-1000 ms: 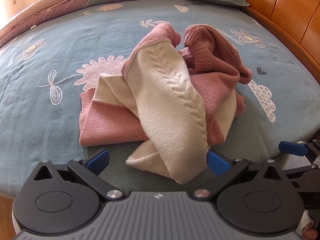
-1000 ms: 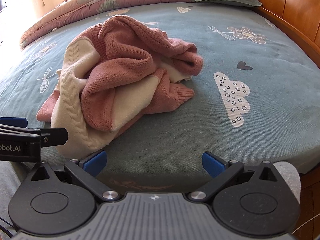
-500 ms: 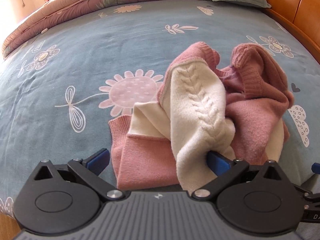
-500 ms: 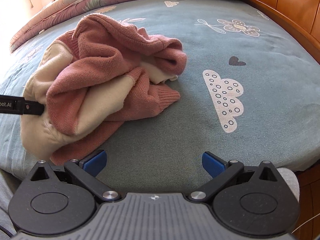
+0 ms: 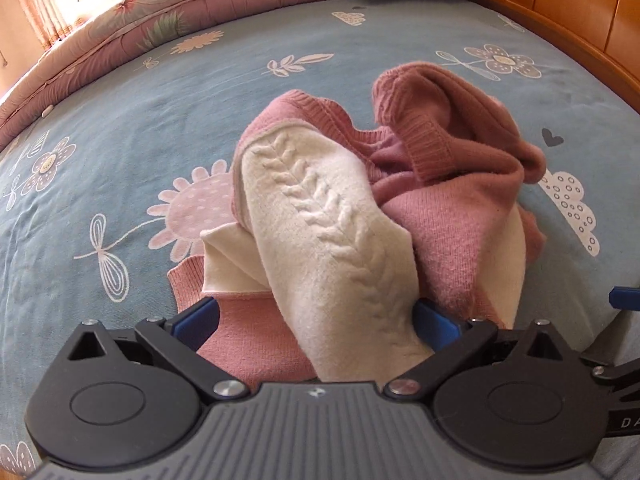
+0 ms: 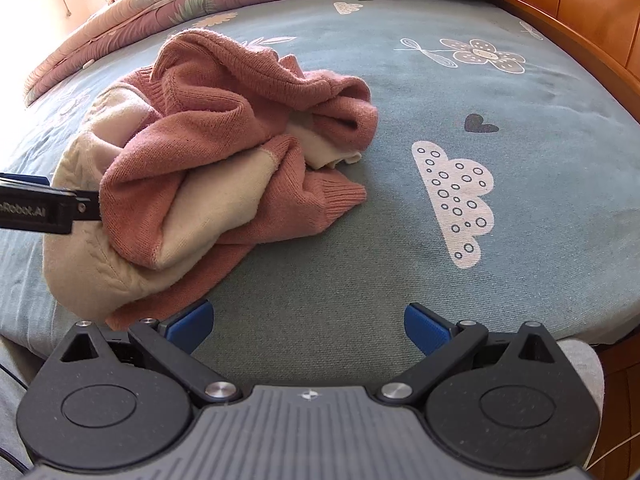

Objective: Fold clothes
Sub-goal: 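Move the left tool down onto the cream sweater panel and close it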

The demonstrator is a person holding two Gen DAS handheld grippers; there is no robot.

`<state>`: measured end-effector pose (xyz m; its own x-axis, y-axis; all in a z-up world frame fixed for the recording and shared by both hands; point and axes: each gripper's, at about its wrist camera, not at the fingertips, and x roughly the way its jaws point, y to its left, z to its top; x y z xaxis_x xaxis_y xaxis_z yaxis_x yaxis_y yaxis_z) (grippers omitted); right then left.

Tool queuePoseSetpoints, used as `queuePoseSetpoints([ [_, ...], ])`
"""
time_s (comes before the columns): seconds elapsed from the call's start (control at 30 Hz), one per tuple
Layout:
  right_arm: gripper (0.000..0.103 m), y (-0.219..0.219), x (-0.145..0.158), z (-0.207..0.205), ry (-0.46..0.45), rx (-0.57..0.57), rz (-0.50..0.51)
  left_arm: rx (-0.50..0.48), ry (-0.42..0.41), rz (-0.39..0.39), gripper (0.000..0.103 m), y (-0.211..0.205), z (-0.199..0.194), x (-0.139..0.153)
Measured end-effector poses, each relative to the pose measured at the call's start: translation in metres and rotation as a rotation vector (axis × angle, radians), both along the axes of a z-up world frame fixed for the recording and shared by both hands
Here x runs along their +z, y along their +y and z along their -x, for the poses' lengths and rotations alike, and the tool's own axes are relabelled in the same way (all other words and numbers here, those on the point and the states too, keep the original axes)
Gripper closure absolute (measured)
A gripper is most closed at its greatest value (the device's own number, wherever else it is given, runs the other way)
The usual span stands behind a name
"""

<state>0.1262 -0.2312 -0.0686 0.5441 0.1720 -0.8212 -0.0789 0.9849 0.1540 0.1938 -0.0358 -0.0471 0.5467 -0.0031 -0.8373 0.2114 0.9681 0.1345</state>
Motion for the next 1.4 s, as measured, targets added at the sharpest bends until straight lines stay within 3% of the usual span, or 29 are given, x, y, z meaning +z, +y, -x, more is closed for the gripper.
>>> queuePoseSetpoints([
  [0.1,0.000,-0.003,0.001,0.001,-0.005,-0.010,-0.006,-0.036,0.012,0.003,0.000,-0.001,0.001,-0.013],
  [0.2,0.000,-0.007,0.000,0.001,-0.003,-0.024,-0.014,-0.051,-0.013,0.065,0.000,0.007,0.008,-0.018],
  [0.37,0.000,-0.008,-0.004,0.002,0.001,-0.018,-0.029,0.005,0.024,0.291,0.000,0.041,0.006,-0.035],
  [0.43,0.000,-0.008,-0.005,0.002,0.001,-0.010,-0.031,0.002,0.011,0.320,0.000,0.046,0.010,-0.040],
  [0.7,0.000,-0.011,-0.007,0.000,0.005,-0.006,-0.039,-0.019,-0.028,0.366,0.000,0.055,0.014,-0.037],
  [1.03,0.000,-0.012,0.005,-0.009,-0.030,-0.007,-0.011,-0.020,-0.179,0.310,0.000,0.105,0.029,0.011],
  [1.1,0.000,-0.008,0.008,-0.011,-0.039,-0.001,-0.004,0.006,-0.176,0.295,0.001,0.115,0.026,0.008],
  [1.17,0.000,-0.001,0.012,-0.013,-0.050,0.015,0.004,0.025,-0.117,0.288,0.001,0.117,0.017,-0.003],
  [1.27,0.000,0.011,0.016,-0.016,-0.060,0.044,0.019,-0.033,-0.057,0.307,0.001,0.103,0.008,-0.019],
  [1.4,0.000,0.024,0.018,-0.018,-0.070,0.081,0.039,-0.083,-0.081,0.329,0.000,0.084,-0.017,-0.026],
])
